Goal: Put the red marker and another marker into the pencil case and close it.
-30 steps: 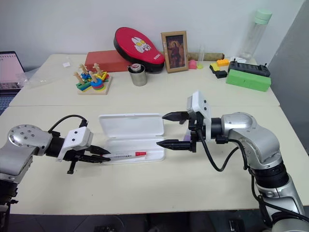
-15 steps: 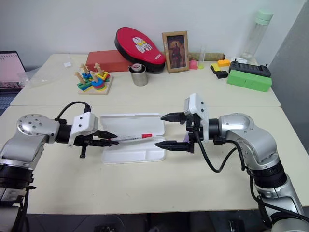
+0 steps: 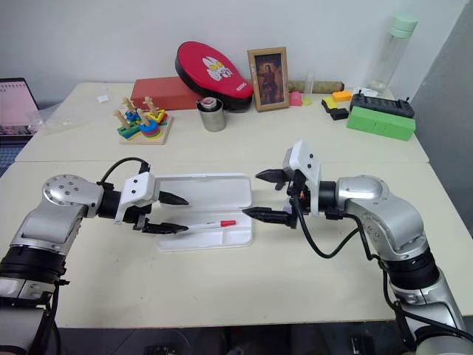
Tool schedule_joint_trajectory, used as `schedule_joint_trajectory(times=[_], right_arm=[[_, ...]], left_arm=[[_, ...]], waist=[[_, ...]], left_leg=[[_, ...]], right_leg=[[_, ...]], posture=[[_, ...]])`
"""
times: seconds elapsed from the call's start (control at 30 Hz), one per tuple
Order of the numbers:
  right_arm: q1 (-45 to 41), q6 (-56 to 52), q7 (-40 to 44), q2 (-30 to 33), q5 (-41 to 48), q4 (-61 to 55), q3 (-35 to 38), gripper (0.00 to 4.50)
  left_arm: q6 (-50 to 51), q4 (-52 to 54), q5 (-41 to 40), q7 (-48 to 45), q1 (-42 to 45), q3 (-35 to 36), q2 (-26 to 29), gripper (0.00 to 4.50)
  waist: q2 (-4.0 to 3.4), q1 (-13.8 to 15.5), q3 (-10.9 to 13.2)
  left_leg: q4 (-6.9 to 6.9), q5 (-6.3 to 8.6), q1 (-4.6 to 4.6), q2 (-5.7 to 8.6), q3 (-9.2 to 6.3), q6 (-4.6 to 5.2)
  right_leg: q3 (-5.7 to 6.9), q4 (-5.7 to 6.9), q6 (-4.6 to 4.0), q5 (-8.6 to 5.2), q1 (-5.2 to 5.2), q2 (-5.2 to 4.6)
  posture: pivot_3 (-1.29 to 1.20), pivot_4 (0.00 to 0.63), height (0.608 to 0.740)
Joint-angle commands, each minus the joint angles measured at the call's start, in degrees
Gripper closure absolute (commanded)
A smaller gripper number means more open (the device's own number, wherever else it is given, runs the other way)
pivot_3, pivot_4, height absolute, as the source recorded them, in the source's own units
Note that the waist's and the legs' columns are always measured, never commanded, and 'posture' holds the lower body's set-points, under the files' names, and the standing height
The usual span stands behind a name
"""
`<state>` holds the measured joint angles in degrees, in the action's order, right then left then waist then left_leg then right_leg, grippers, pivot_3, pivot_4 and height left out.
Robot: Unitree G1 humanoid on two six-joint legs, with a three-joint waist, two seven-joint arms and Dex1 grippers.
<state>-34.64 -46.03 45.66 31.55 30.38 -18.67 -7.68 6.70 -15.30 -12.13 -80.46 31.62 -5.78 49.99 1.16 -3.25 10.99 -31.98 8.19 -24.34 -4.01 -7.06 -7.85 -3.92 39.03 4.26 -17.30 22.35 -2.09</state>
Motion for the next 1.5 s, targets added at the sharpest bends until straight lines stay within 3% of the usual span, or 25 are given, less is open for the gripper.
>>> schedule_joint_trajectory(times=[0.03,0.2,0.4,0.63,0.8,1.37,1.5], right_arm=[[1.3,-8.2,-12.1,-1.6,-2.1,-1.6,5.1,0.00],[4.3,-16.7,-29.2,-8.1,-8.6,-5.4,6.6,0.00],[6.4,-24.7,-43.2,-20.1,-14.4,-6.6,6.2,0.00],[6.5,-26.4,-49.5,-26.7,-19.8,-1.6,2.1,0.00],[6.8,-24.2,-49.2,-26.7,-22.6,3.4,-2.5,0.00],[7.7,-20.8,-47.9,-25.0,-26.3,5.3,-3.3,3.41],[5.5,-19.3,-49.6,-24.9,-27.4,5.4,0.1,3.40]], left_arm=[[4.6,9.8,-6.1,4.7,-2.2,5.0,-2.7,0.20],[11.1,22.4,-11.0,13.6,-6.1,7.3,-8.9,0.04],[13.1,28.9,-9.3,22.2,-7.8,4.3,-15.4,0.04],[14.5,31.5,-8.0,28.2,-9.2,0.7,-20.2,0.04],[14.5,32.1,-7.7,30.6,-9.4,-0.4,-22.2,0.04],[13.9,30.4,-7.0,32.9,-7.8,-1.0,-24.3,0.00],[14.4,30.8,-8.2,34.1,-7.4,0.9,-25.0,0.00]], waist=[[0.00,0.0,0.0],[0.01,0.1,0.0],[0.02,0.0,0.0],[0.01,0.0,-0.1],[0.04,0.0,-0.1],[0.05,0.3,-0.2],[0.04,0.3,-0.2]], left_leg=[[-0.01,0.00,-0.01,0.00,0.00,0.00],[-0.01,0.00,0.00,0.00,-0.03,0.00],[-0.06,-0.01,0.03,0.01,-0.04,0.00],[-0.08,-0.01,0.03,0.02,-0.07,0.00],[-0.08,-0.01,0.04,0.02,-0.06,0.00],[-0.09,-0.01,0.38,0.04,-0.05,0.01],[-0.09,-0.01,0.37,0.04,-0.06,0.01]], right_leg=[[0.00,0.00,0.00,0.00,0.00,0.00],[0.01,0.05,-0.01,0.01,-0.02,0.00],[0.00,0.09,0.00,0.02,-0.04,0.00],[0.01,0.07,0.01,0.04,-0.06,0.00],[0.01,0.07,0.01,0.04,-0.06,0.00],[-0.03,0.02,0.11,0.09,-0.38,0.00],[-0.03,0.01,0.11,0.09,-0.38,0.00]], posture=[[0.00,0.150,0.740],[0.00,0.150,0.740],[0.00,0.150,0.740],[0.00,0.150,0.740],[0.00,0.150,0.740],[0.00,0.150,0.740],[0.00,0.150,0.740]])
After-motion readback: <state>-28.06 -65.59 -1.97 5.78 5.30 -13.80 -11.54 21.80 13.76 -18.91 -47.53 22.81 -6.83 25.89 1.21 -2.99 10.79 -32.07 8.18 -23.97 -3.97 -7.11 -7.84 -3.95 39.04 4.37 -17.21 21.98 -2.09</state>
